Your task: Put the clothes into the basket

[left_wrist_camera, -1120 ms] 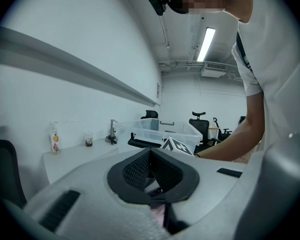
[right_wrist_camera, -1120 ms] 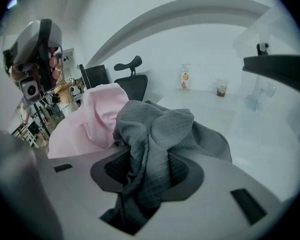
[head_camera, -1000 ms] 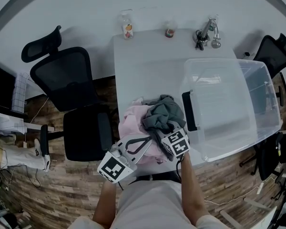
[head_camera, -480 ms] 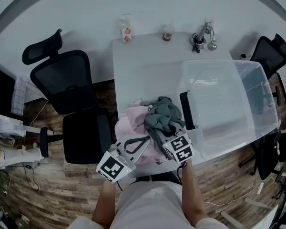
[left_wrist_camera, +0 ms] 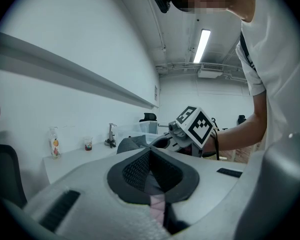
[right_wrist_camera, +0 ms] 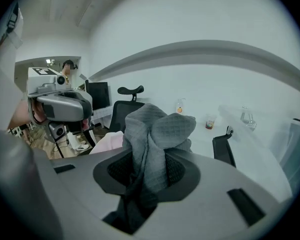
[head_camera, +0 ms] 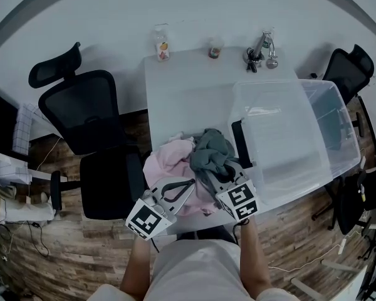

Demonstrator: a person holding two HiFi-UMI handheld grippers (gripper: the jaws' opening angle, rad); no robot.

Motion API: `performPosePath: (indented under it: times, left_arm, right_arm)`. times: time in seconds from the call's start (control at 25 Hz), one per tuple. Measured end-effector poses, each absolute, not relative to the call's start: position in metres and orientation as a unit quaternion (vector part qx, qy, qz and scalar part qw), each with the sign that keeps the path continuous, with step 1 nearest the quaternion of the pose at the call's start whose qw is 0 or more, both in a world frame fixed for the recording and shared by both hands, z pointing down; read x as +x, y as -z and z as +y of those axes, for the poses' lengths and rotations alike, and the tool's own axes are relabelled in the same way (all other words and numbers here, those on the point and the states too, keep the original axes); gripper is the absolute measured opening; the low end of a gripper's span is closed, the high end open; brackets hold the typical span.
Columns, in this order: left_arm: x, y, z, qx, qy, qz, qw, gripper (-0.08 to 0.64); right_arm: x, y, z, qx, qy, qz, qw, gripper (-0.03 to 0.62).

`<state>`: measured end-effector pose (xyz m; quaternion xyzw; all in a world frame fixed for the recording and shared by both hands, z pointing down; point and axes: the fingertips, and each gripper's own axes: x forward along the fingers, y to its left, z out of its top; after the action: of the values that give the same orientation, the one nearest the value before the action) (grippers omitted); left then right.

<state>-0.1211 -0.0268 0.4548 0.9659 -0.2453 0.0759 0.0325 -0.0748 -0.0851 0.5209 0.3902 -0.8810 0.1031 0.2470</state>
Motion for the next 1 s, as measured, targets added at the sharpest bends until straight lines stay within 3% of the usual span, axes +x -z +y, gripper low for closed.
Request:
performPosePath:
  times: [1.0]
  left_arm:
    - [-0.123, -0.447, -0.018, 0.966, -0.070, -0.247, 0.027, 0.000]
  right_arm:
    - [-0.050, -0.371, -0.070, 0.466, 0.021, -0.872, 0.150, 0.104]
